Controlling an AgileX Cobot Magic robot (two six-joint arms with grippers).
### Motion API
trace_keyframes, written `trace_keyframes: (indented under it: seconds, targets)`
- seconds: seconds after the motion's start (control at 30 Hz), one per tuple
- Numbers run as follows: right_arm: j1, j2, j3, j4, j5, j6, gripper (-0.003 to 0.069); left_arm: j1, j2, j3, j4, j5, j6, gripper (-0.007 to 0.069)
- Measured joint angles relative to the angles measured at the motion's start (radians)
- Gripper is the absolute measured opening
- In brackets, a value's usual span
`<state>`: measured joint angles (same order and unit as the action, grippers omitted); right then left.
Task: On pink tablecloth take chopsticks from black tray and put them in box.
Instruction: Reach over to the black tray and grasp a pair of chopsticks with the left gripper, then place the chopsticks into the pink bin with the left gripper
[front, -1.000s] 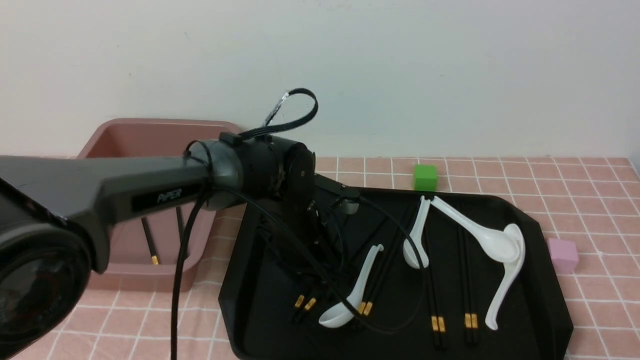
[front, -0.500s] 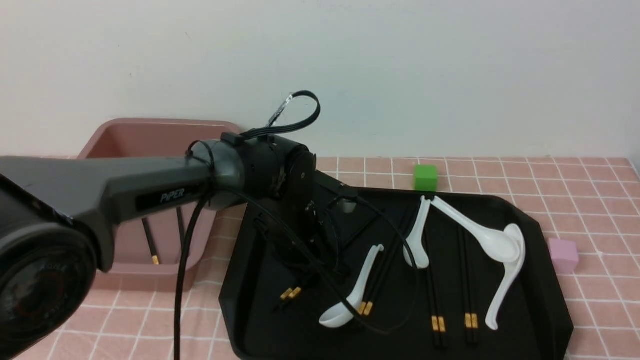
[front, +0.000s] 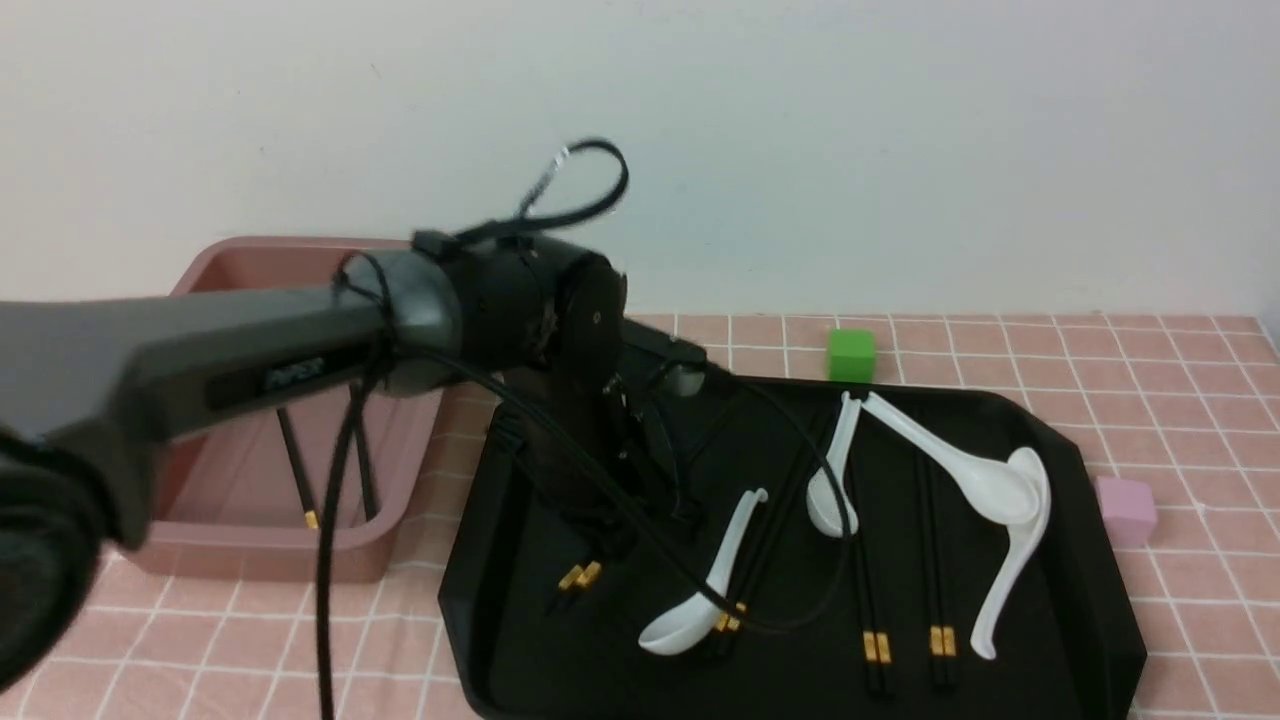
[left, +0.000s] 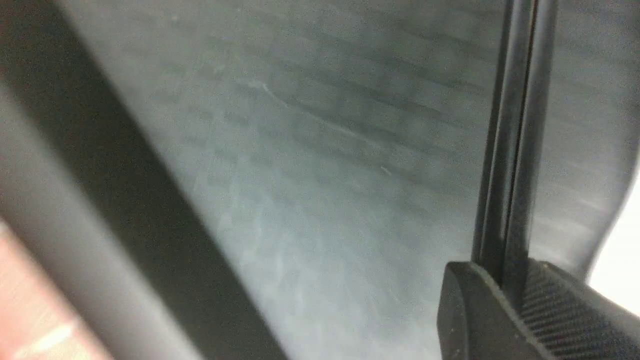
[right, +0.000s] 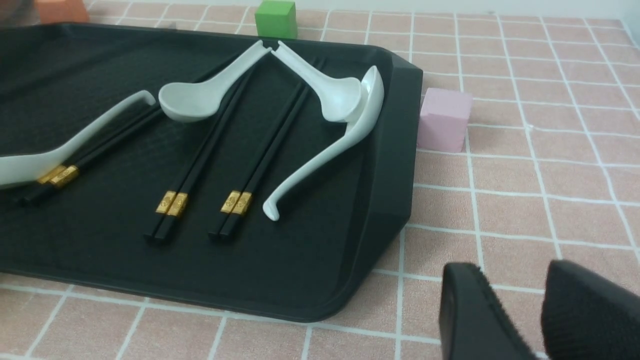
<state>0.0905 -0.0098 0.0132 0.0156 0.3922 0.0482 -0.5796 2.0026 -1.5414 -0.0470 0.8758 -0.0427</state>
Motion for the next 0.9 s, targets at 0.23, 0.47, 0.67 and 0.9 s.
trace_keyframes:
  seconds: [0.23,0.47,0.67,0.9]
  targets:
    - [0.000,0.000,0.000,0.000,0.000,0.000,0.0240,0.025,-0.288,0.143,0.007,0.005,-0.028,0.0113]
    - [0.000,0.000,0.000,0.000,0.000,0.000,0.0240,0.290,-0.440,0.308,0.094,-0.065,-0.086,0.0113]
    - [0.000,0.000,0.000,0.000,0.000,0.000,0.0240,0.454,-0.390,0.327,0.125,-0.136,-0.090,0.0113]
    - [0.000,0.000,0.000,0.000,0.000,0.000,0.0240,0.487,-0.330,0.327,0.176,-0.243,-0.090,0.0113]
